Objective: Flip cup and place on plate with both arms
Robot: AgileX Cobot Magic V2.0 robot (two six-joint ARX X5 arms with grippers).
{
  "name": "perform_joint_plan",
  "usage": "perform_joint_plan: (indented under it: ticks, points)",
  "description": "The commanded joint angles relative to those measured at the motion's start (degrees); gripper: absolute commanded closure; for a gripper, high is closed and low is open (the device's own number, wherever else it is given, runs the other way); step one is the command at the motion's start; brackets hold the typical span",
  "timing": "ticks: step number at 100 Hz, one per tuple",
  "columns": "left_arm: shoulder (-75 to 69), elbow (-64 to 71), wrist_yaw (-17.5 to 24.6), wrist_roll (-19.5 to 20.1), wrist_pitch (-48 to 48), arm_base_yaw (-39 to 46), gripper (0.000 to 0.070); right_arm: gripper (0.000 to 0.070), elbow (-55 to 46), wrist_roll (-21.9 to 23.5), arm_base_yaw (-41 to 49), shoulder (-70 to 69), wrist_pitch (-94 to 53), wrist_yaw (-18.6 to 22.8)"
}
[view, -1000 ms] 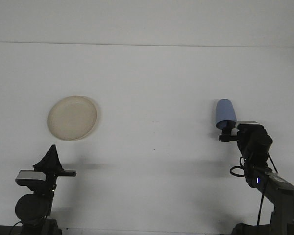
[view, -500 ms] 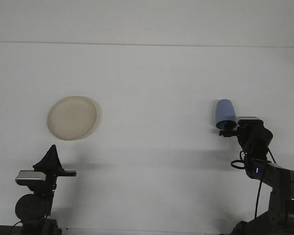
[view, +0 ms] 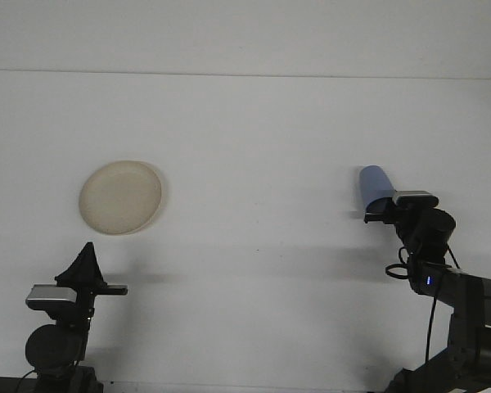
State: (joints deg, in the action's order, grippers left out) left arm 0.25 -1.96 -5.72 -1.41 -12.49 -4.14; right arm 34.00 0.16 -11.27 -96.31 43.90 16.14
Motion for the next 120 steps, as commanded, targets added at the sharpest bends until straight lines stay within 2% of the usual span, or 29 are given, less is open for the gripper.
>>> perform_joint_plan:
  ticks: [1, 17, 37, 49, 76, 90, 102, 120]
  points:
    - [-0.1, 1.2, 0.2, 0.1, -0.7, 0.0, 0.0689, 0.0699, 0.5, 2.6, 0.1, 0.8, -0.6, 0.6]
    - [-0.1, 1.2, 0.2, 0.1, -0.7, 0.0, 0.0689, 0.0699, 0.5, 2.6, 1.5, 8.0, -4.5, 0.3]
    - [-0.1, 1.2, 0.2, 0.1, -0.7, 0.0, 0.0689, 0.0699, 0.5, 2.6, 4.3, 23.4, -14.7, -0.3]
    - [-0.1, 1.2, 0.2, 0.1, -0.7, 0.0, 0.0689, 0.0699, 0.6, 3.0, 6.9, 34.4, -23.6, -3.1]
    - [-0.1, 1.2, 0.2, 0.1, -0.7, 0.0, 0.0689, 0.0699, 5.4, 6.0, 13.9, 53.9, -51.1, -4.6]
    - [-0.1, 1.2, 0.2, 0.1, -0.7, 0.0, 0.0689, 0.0699, 14.4, 6.8, 17.9, 55.3, -69.0, -6.5]
    - [-0.1, 1.2, 0.2, 0.1, -0.7, 0.0, 0.0689, 0.0699, 23.5, 9.4, 22.0, 52.0, -82.6, -8.1]
    - [-0.1, 1.2, 0.2, 0.1, -0.7, 0.0, 0.0689, 0.0699, 34.8, 12.0, 28.9, 44.1, -95.0, -8.7]
